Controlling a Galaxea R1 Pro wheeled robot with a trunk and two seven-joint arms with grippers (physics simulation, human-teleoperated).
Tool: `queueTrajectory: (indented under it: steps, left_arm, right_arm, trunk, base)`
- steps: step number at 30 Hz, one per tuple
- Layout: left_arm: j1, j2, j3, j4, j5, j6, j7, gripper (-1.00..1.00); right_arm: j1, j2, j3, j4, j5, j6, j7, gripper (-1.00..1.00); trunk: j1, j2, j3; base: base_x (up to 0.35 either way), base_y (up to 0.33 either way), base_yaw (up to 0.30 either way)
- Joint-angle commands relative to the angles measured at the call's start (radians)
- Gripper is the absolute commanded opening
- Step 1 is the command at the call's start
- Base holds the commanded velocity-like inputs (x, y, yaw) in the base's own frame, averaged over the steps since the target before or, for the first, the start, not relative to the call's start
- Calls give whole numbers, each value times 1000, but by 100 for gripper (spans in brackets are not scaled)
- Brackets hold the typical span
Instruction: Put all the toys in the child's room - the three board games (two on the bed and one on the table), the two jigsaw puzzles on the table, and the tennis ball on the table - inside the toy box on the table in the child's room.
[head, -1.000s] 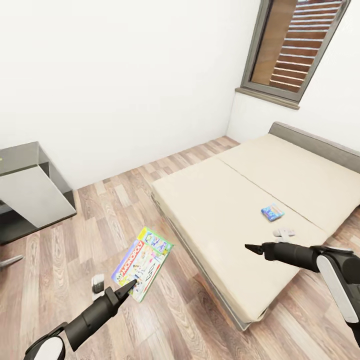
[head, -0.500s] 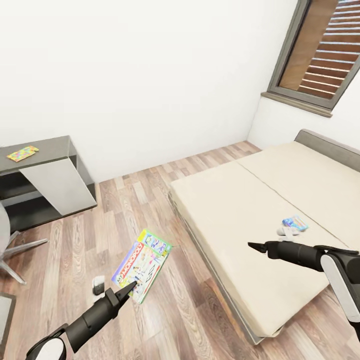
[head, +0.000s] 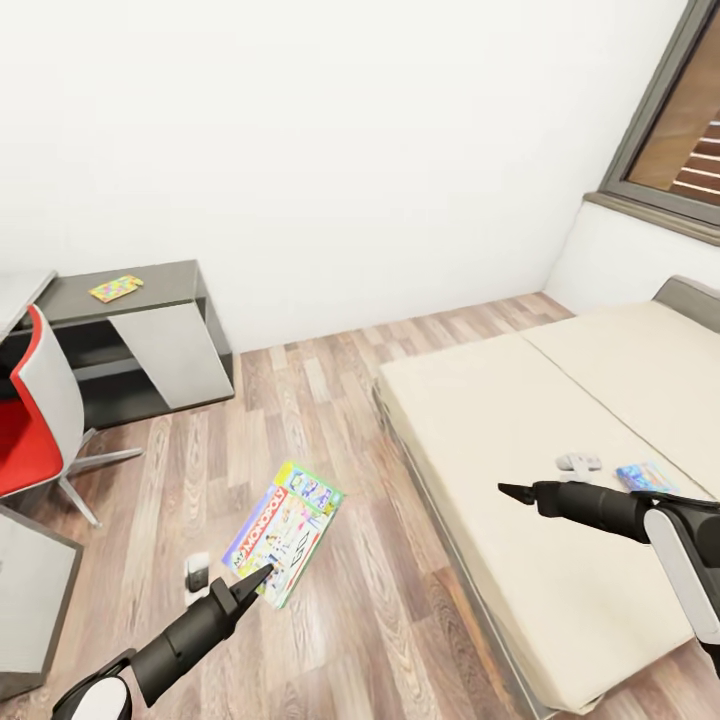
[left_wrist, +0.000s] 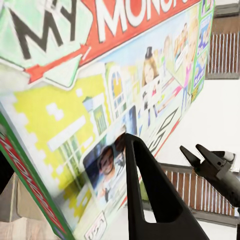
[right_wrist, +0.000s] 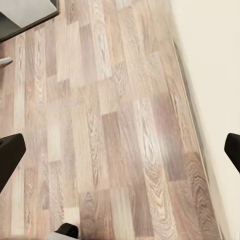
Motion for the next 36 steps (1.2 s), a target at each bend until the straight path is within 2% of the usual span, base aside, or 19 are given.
queueTrajectory:
  steps: [1,36]
  left_arm:
    - [-1,0,1,-1,8,8,2,-100]
    - [-3,1,2,1,2,6,4,-100]
  right_arm:
    - [-1,0,-2,0,8,4,10,100]
    - [-1,-4,-6,0,8,4,12,100]
  trunk:
    - [1,-2,-1]
    - [1,-2,-1]
  base:
    - [0,0,293]
    - [0,0,294]
